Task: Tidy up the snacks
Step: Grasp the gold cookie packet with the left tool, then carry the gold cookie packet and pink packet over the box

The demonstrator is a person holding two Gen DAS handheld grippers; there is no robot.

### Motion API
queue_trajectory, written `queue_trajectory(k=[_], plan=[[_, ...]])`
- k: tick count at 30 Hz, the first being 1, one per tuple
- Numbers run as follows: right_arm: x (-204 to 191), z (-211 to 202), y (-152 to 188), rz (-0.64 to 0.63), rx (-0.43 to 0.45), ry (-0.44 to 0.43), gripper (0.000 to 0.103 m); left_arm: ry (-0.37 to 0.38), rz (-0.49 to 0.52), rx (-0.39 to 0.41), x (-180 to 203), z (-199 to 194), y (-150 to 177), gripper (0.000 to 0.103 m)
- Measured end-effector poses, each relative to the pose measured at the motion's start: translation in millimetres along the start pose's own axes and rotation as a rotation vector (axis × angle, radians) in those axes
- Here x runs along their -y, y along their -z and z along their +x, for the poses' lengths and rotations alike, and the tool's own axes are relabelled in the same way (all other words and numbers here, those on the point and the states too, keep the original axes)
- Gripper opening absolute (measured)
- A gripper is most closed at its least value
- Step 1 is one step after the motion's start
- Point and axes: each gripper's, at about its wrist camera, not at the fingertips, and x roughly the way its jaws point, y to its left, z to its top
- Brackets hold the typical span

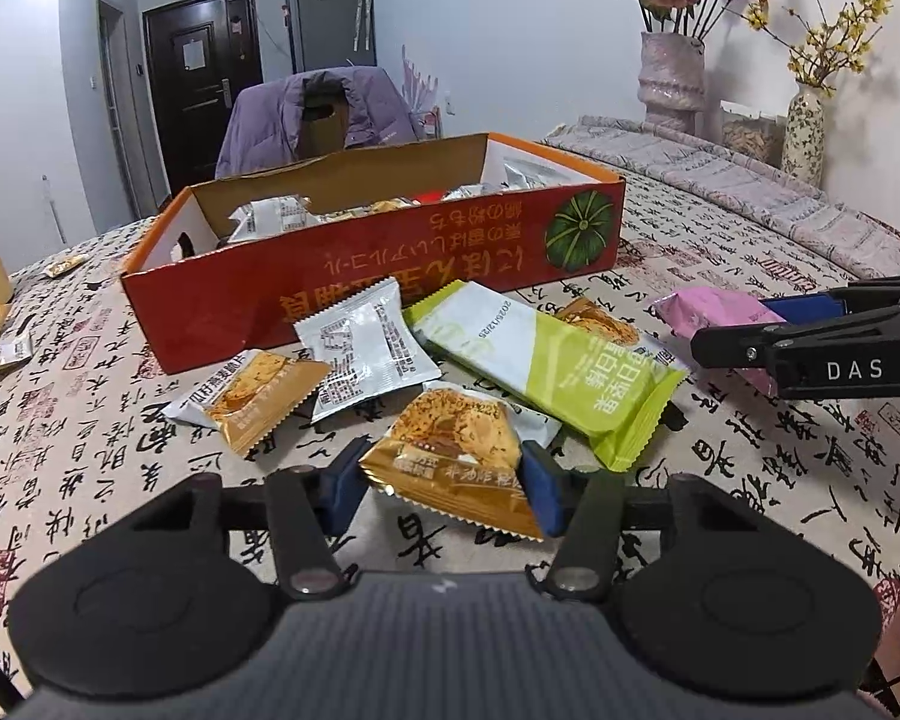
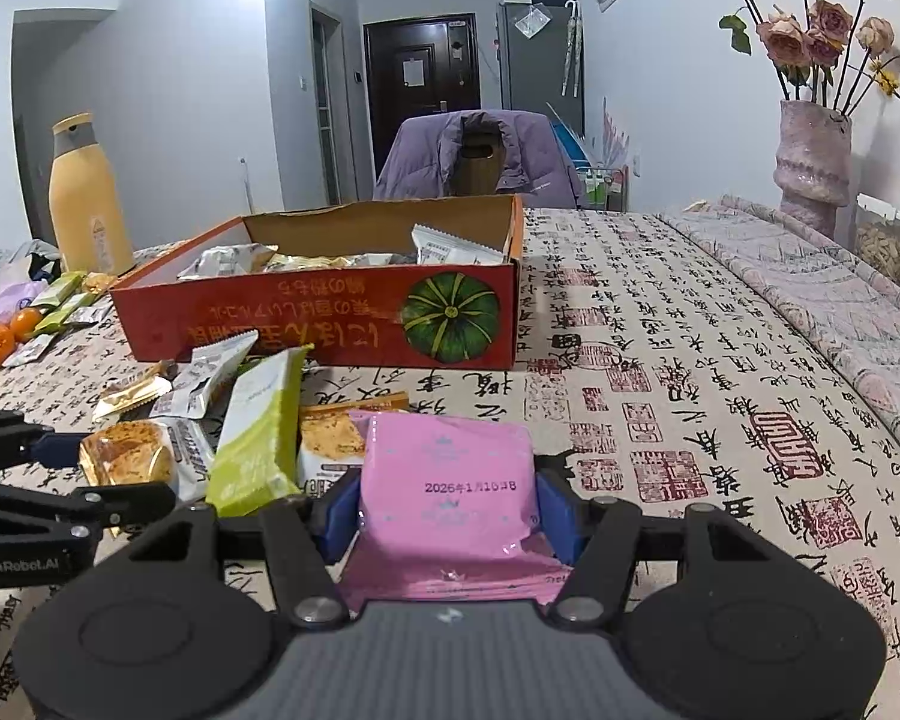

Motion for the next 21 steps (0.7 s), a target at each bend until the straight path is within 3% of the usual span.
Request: queue_trajectory(k=[21], plan=[[-10,-11,-12,-0.019,0.055,-0.005,0.06,-0.019,-0.036,0.129,-5,-33,-18,0.055]])
